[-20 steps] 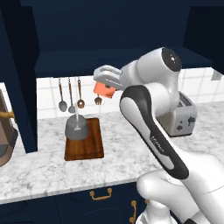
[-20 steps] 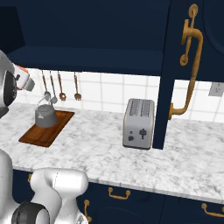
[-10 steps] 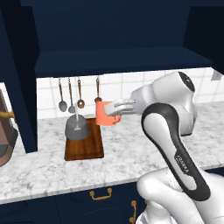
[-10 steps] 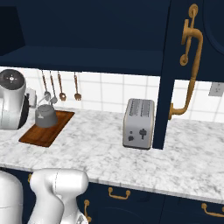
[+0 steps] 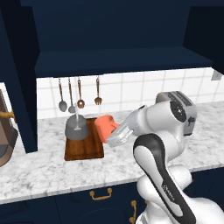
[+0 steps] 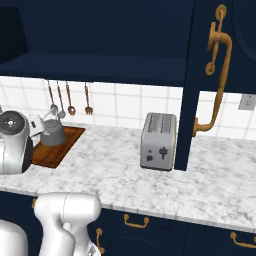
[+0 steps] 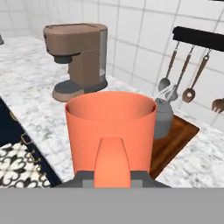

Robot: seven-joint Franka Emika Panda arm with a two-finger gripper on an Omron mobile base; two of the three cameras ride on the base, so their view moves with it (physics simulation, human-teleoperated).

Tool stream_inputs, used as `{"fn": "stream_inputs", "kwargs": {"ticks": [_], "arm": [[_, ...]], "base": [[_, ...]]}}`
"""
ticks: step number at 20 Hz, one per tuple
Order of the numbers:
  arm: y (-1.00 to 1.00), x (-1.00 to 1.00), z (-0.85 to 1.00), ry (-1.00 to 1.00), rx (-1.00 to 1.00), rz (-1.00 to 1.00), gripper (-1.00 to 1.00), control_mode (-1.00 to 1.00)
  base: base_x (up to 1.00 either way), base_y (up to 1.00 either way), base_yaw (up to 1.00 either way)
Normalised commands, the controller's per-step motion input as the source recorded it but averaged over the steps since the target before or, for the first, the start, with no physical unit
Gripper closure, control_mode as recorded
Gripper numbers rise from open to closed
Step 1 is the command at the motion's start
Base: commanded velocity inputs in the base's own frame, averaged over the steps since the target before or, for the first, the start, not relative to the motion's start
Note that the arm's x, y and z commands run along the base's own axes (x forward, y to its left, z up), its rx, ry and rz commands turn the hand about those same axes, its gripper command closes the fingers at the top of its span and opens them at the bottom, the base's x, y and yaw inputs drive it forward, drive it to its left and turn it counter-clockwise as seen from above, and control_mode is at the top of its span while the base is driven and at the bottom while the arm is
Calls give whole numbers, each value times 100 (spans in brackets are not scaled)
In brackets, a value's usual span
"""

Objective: Pick the kettle from the counter and place it on the tray. Then pick the mug from the cabinet and place it on the tray. Then close the cabinet doors.

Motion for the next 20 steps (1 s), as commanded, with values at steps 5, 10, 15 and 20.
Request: {"fn": "stream_inputs", "kwargs": {"ticks": [5, 10, 15, 20], "arm": [[-9, 16, -56, 0, 17, 22, 100, -100], [0, 46, -59, 5, 10, 6, 100, -100], [2, 51, -65, -1, 2, 0, 100, -100], [16, 61, -41, 1, 0, 4, 100, -100]], "base": [[0, 0, 0], [0, 0, 0], [0, 0, 0], [0, 0, 0]]}}
